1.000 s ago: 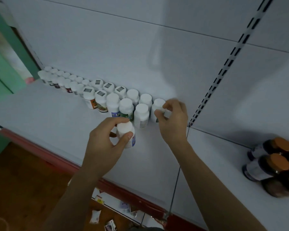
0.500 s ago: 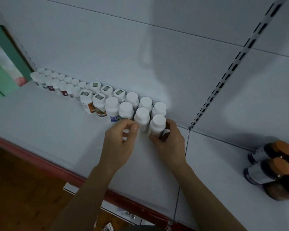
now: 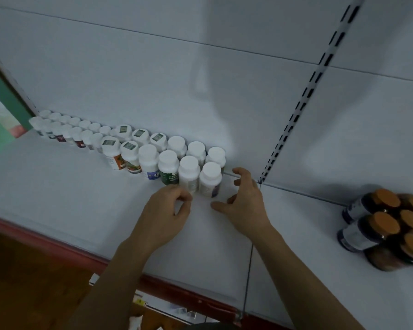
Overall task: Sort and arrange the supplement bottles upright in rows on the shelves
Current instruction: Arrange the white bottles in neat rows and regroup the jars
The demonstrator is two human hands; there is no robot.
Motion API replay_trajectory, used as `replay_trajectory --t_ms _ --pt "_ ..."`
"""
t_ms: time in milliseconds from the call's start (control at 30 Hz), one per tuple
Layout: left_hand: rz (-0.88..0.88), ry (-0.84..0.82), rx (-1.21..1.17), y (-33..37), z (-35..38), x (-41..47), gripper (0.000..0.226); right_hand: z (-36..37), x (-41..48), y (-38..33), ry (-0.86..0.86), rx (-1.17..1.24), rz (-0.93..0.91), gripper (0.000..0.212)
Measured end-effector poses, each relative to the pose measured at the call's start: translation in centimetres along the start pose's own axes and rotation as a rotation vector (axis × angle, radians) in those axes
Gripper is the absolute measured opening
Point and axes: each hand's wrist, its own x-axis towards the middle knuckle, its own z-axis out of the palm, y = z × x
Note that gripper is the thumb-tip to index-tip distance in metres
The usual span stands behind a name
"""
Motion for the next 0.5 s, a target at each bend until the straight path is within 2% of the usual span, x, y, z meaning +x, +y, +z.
replay_trajectory --t_ms 100,267,367,500 --pt "0.095 -0.045 0.103 1.7 -1.4 0.5 0.008 -4.5 -1.1 0.1 -0.014 -0.260 -0.031 0.069" --pt "0.211 -0.006 0.165 7.0 -3.2 2.2 0.009 -14.6 -3.2 0.3 0.186 -0.512 -0.046 0.045" --pt "0.294 -0.024 0.096 10.9 -1.7 3.3 0.008 -20.1 -5.0 2.1 0.312 -0.566 0.043 0.037" --pt "0.424 -0.212 -0.033 16.3 4.3 3.9 0.012 -25.3 -7.3 6.6 0.416 -0.547 0.149 0.031"
